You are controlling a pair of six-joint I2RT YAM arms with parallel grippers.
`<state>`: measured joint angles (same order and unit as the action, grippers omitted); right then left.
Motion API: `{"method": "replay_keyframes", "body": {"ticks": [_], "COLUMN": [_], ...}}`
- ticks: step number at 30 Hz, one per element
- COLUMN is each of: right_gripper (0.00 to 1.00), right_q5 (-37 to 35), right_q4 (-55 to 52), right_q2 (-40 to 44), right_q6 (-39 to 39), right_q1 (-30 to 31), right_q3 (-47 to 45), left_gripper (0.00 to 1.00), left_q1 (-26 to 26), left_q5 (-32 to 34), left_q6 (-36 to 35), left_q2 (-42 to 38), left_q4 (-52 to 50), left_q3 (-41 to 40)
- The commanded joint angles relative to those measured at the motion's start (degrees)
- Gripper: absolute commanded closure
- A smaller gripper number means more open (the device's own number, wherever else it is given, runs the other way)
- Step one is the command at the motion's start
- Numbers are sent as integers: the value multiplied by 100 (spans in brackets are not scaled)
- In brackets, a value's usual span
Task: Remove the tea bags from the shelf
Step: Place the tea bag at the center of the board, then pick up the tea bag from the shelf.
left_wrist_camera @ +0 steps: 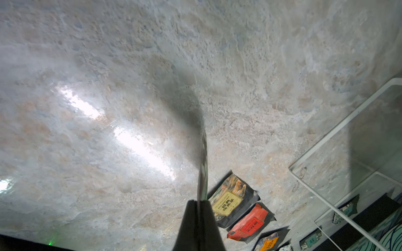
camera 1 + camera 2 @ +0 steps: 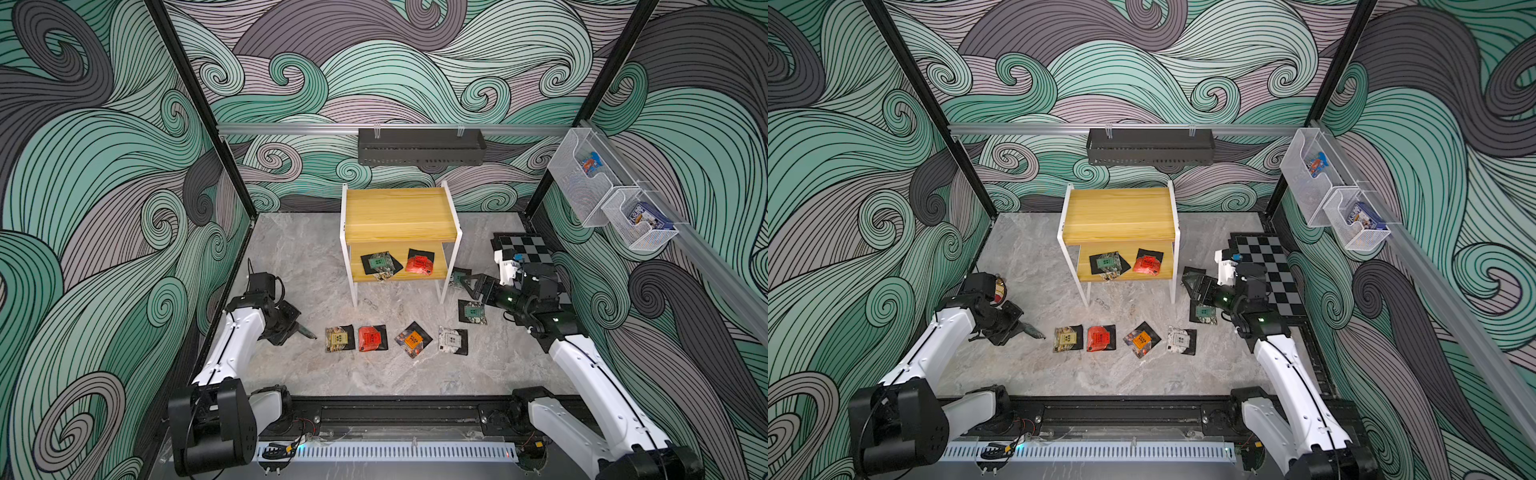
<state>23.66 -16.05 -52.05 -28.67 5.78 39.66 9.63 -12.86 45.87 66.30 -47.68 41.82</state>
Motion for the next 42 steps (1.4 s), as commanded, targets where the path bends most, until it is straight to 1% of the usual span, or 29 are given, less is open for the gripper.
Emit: {"method": "replay_keyframes", "body": {"ticks": [1,3,5,8,11,13,15,16,20,23,28,31,36,38,42], "right_gripper": [25,25,25,25,25,25,25,25,25,25,25,25,25,25,25], "right_q5": [-81,-85,-106,-107,-122,-125,-126,-128,-136,-125,-105,-76,-28,-2,75], "right_q4": [32,45,41,39,41,41,47,50,58,59,60,54,59,42,54], "right_q2": [70,59,61,64,79,72,65,64,64,79,64,52,-13,-60,-186], "right_q6": [82,82,84,102,108,112,112,112,112,116,108,97,63,39,-19], "right_q1": [28,27,28,28,28,28,28,28,28,27,28,37,37,31,28], "right_q3": [-57,-63,-72,-72,-79,-87,-83,-89,-80,-88,-50,-27,39,100,229], "left_gripper": [95,91,85,79,77,69,65,61,60,56,50,50,46,46,46], "left_q1": [41,44,42,45,47,41,48,46,46,46,34,21,-77,-150,-315], "left_q5": [240,311,424,507,589,630,724,756,859,850,495,167,-441,-674,-882], "left_q6": [137,150,164,164,175,209,242,252,249,189,-71,-236,-570,-701,-914], "left_q2": [-21,-21,-21,-30,-80,-147,-186,-192,-222,-299,-415,-419,-386,-343,-238], "left_q4": [-298,-384,-472,-594,-723,-757,-859,-913,-1044,-1042,-766,-553,-128,15,121], "left_q3": [-55,-63,-61,-51,-29,-19,36,74,204,297,469,579,745,861,1194]}}
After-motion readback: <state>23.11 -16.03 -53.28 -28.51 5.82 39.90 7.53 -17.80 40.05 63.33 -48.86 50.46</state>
